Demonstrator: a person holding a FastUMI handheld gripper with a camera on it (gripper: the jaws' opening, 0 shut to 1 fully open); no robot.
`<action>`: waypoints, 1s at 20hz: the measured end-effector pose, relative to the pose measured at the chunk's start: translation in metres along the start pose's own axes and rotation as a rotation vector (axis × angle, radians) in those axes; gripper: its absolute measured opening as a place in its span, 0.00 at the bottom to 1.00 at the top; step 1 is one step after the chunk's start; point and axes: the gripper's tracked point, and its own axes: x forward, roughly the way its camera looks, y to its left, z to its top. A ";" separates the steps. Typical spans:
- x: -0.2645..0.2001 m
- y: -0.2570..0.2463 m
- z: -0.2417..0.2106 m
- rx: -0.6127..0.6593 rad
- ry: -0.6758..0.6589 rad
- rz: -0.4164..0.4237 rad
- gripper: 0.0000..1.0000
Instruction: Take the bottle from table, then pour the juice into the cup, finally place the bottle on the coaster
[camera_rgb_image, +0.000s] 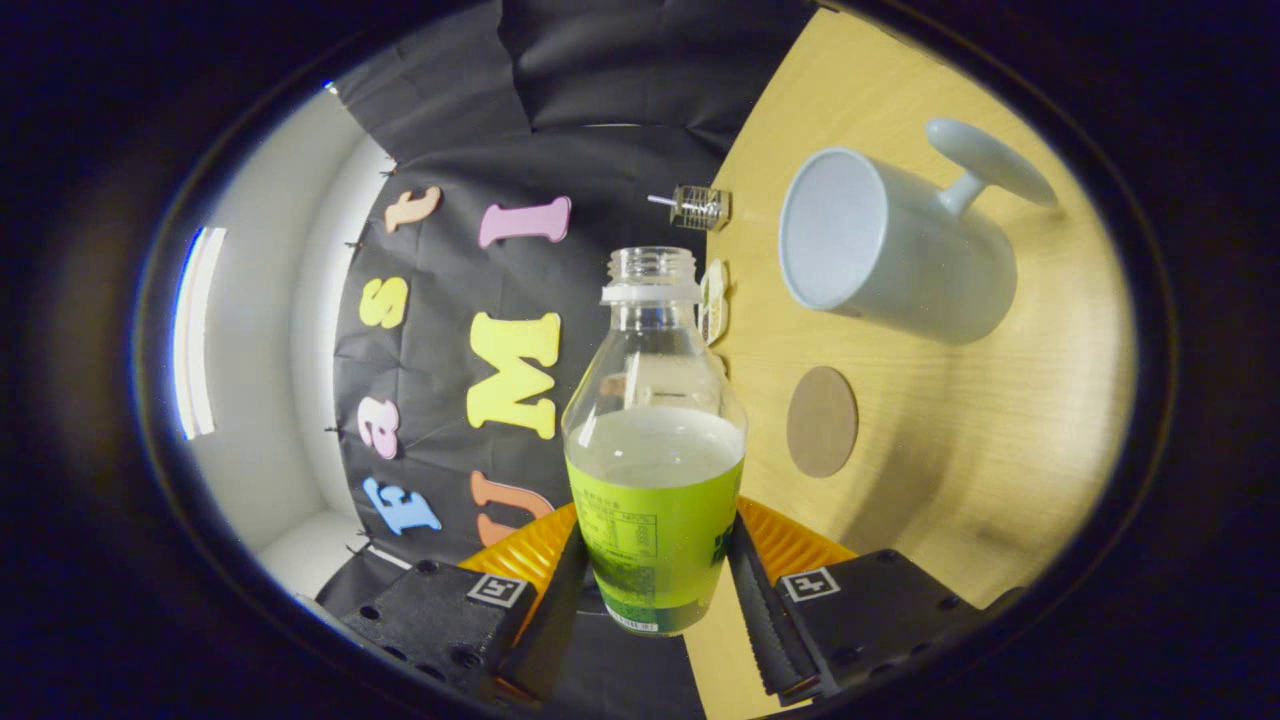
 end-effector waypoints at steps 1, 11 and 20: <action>-0.001 0.000 0.001 0.024 -0.002 0.001 0.77; -0.002 0.006 0.001 0.187 0.026 0.007 0.77; -0.001 0.014 0.009 0.285 0.031 0.037 0.77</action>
